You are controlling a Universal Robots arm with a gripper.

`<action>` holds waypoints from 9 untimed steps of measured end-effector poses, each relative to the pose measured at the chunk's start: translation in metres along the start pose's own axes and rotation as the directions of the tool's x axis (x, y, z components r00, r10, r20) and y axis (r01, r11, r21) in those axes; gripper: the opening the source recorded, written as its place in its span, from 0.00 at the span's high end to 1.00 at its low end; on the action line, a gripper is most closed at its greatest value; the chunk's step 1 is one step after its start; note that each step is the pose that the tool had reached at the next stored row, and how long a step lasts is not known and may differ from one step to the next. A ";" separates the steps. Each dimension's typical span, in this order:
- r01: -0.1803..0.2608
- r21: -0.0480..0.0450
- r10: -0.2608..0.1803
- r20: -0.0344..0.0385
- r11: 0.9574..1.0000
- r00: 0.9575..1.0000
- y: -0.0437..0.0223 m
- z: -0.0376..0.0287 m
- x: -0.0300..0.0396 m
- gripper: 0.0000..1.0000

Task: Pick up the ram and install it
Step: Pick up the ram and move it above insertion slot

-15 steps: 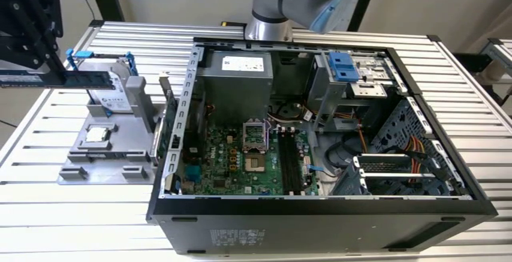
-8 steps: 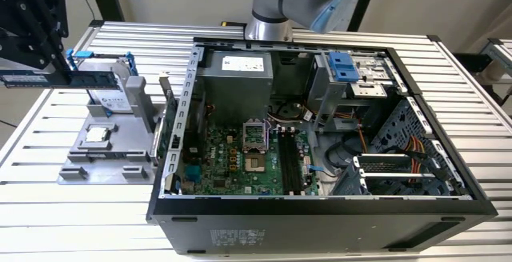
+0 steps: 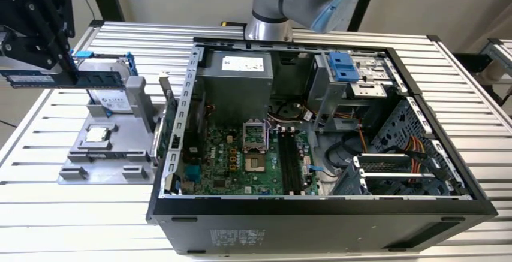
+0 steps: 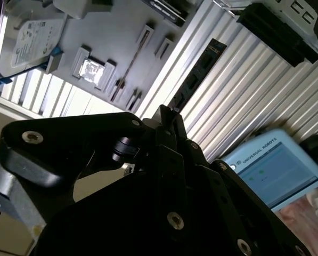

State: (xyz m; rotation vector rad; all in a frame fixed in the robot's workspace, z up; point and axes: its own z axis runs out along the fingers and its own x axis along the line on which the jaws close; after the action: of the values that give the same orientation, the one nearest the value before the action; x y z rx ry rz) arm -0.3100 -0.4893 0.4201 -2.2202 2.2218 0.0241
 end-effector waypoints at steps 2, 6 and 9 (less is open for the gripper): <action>0.000 0.000 0.000 0.000 1.000 1.000 -0.0018 0.0000 0.0000 1.00; 0.000 0.000 0.000 0.000 1.000 1.000 -0.0054 0.0000 0.0000 1.00; 0.000 0.000 0.000 0.000 1.000 1.000 -0.0081 -0.0001 0.0000 1.00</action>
State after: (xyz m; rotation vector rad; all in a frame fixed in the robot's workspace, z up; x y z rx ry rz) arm -0.3020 -0.4893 0.4201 -2.2202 2.2218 0.0240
